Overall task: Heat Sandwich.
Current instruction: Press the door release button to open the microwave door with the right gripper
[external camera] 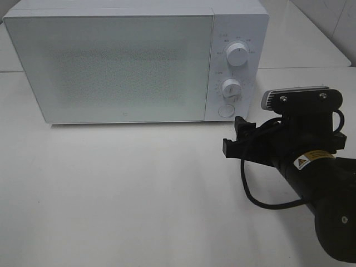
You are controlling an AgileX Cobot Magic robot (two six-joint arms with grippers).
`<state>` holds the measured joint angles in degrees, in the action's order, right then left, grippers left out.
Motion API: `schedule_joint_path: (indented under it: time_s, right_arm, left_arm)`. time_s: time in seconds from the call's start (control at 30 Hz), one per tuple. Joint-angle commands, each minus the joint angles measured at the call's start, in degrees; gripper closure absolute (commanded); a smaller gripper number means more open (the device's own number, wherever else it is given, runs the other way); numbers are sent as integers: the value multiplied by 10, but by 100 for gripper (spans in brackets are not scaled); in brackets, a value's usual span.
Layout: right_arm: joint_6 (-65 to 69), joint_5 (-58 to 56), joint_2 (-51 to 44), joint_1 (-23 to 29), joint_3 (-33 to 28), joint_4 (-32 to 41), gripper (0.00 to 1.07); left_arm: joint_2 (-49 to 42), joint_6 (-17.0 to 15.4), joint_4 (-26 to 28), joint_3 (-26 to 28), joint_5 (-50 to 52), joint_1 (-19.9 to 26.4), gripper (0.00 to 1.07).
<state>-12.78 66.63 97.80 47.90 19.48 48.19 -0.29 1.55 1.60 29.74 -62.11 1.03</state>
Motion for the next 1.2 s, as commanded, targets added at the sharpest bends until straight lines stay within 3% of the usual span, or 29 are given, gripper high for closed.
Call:
schedule_joint_path:
  time_s: [0.03,0.23,0.5,0.7,0.8,0.93,0.97,1.0,1.03,1.17,1.2]
  right_arm:
    - [61,1,1,2,3,-2,32]
    - [195,0,1,2,3,-2,32]
    - [532,-1,1,2,3,-2,32]
    - [705,-5,1,2,3,-2,33]
    - [822,-5,1,2,3,-2,39]
    - [879,-8,1,2,3,-2,55]
    - [885,-11,1,2,3,-1,61]
    - [896,-24,1,1,3,-1,75]
    - [896,-24,1,1,3,-1,75]
    - [898,-62,1,1,3,-4,107]
    - [898,-62,1,1,3,-4,107]
  left_arm:
    - [-9,-1,2,-1,9,1,9]
    - [-9,-1,2,-1,9,1,9]
    - [-9,-1,2,-1,9,1,9]
    - [-9,-1,2,-1,9,1,9]
    - [-9,-1,2,-1,9,1,9]
    - [-9,-1,2,-1,9,1,9]
    - [-9,-1,2,-1,9,1,9]
    - [-9,-1,2,-1,9,1,9]
    - [-9,-1,2,-1,9,1,9]
    - [-9,-1,2,-1,9,1,9]
    - [-9,-1,2,-1,9,1,9]
